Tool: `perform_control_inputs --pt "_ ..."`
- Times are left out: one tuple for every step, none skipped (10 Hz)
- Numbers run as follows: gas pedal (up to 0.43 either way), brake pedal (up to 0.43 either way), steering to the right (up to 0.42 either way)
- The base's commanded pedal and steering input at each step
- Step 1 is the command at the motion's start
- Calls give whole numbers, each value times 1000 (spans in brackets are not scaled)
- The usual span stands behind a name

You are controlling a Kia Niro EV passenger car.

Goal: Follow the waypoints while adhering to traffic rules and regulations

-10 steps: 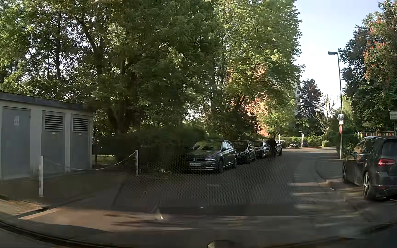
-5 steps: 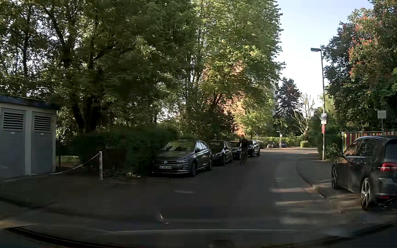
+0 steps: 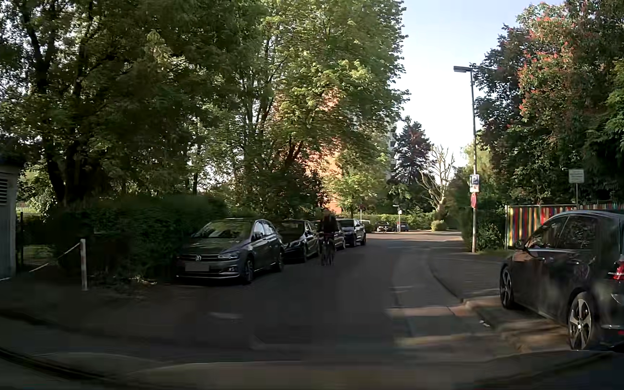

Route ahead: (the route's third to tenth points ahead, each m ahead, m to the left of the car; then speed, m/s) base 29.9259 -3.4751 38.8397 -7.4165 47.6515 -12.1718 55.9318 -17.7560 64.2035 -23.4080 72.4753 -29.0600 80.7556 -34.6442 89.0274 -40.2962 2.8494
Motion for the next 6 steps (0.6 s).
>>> perform_control_inputs --pt "157 6 251" --pt "157 0 221" --pt "157 0 190" --pt "157 0 172" --pt "157 0 146" --pt "157 0 128"
